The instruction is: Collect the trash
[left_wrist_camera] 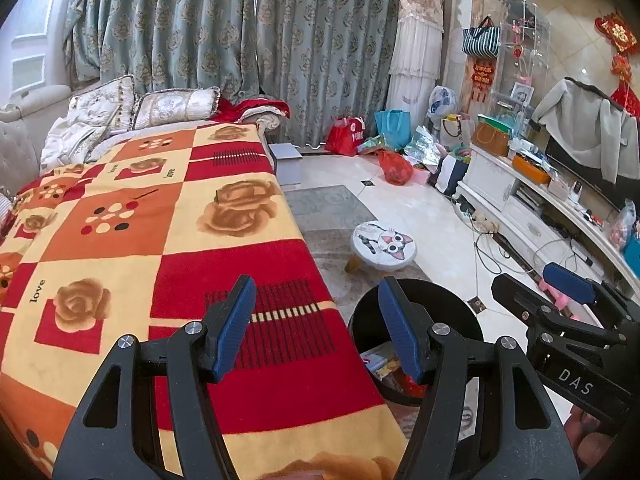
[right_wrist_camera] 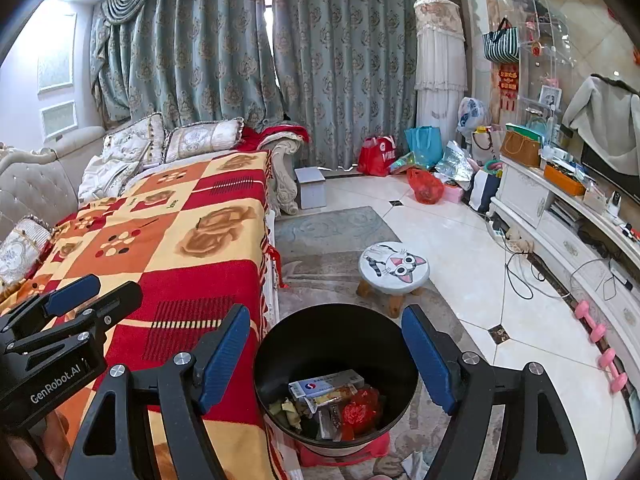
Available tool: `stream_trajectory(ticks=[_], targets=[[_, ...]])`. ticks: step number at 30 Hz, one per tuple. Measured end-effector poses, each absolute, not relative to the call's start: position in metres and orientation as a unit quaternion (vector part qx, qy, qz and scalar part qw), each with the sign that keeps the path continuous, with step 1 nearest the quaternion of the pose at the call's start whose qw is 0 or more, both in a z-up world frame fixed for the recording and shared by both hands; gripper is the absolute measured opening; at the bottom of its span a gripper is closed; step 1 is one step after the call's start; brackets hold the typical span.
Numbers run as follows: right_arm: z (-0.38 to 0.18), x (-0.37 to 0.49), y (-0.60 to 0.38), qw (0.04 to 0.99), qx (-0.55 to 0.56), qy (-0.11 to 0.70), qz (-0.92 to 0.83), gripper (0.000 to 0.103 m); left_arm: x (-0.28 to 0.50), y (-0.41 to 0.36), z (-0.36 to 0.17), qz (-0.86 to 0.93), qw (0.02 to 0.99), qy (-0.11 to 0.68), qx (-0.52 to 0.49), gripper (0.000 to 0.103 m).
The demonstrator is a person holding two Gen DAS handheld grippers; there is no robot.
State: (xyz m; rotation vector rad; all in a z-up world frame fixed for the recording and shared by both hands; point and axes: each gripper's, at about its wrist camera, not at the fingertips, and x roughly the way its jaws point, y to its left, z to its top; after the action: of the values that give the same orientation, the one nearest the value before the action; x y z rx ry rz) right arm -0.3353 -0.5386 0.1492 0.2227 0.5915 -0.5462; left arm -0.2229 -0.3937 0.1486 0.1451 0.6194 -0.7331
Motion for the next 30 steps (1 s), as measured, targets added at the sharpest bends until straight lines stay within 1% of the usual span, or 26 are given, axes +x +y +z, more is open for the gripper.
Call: stream_trajectory(ticks=[30], targets=[[0.1429,-0.3371,-0.5438,0.91,0.11,0.297,-0.266,0.077,-0.2216,-0.3946,0.1443,-0.354,0.883,0.3,0.068,0.063]])
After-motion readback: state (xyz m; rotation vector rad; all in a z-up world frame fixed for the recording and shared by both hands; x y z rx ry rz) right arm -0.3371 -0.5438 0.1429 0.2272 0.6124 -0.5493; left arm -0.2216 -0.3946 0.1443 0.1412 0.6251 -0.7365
